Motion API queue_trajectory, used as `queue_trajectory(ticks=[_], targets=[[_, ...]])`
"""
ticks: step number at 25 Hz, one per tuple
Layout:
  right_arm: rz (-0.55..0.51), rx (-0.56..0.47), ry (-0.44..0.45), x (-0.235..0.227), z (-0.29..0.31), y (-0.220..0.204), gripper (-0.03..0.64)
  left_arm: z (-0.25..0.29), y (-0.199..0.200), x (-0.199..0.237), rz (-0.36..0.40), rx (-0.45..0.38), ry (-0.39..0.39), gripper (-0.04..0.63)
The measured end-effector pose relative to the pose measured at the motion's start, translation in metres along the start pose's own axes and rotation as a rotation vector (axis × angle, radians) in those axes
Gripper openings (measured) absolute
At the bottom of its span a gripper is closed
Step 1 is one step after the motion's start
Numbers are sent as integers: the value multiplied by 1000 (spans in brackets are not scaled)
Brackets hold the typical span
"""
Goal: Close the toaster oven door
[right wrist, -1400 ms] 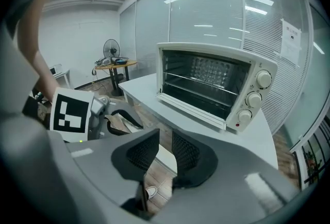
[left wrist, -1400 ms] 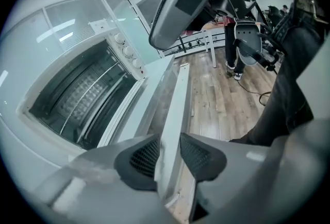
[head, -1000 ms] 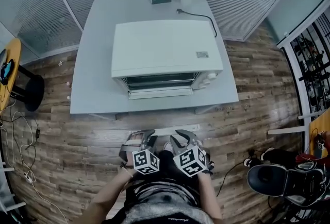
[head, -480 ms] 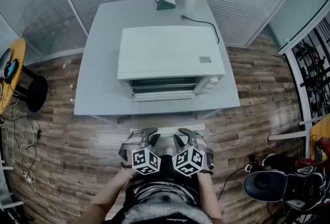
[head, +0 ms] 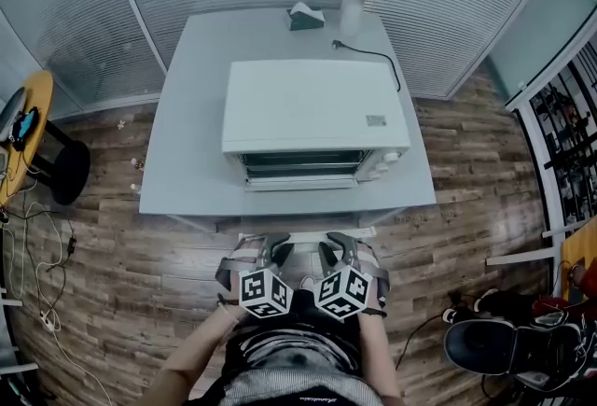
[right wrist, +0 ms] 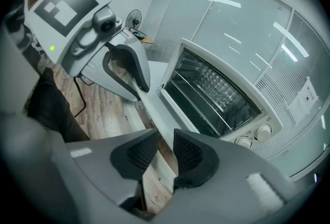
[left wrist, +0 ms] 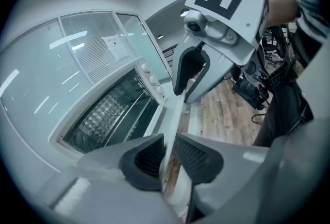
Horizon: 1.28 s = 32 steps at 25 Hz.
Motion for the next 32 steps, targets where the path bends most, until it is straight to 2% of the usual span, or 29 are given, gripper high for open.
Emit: queue_trajectory(ticks=[4, 7, 12, 15, 21, 22, 23, 25, 32], targets=[[11, -15, 2, -9, 0, 8, 95, -8, 3, 10, -29, -39, 13, 86], [22, -32, 0, -14, -2, 12, 96, -22, 5, 14, -75, -82, 13, 115], [51, -52, 14, -23, -4, 17, 98, -41, 5, 15, -128, -120, -43, 137], [54, -60, 13, -26, -4, 20, 98, -39, 3, 11, -101, -95, -74, 137], [54, -69, 12, -31, -5, 25, 99, -21, 2, 3, 53, 30, -84, 153], [56, -71, 10, -31, -6, 25, 100, -18, 2, 1, 74, 45, -85, 152], [58, -73, 8, -31, -6, 26, 100, -15, 2, 0, 89, 57, -85, 123], [61, -77, 6, -32, -5, 26, 100, -12, 2, 1, 96, 64, -86, 91], [88, -116, 17, -34, -19, 32, 103, -15, 4, 8, 48, 33, -100, 91]])
Point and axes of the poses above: the fingertips, and each gripper's own axes: z forward along the fingers, x to its left, y out of its top, the point moved 6 cm from there along -z, backward along the fingers, and after that the axes turned 7 degrees about -y, right-handed, at the moved point
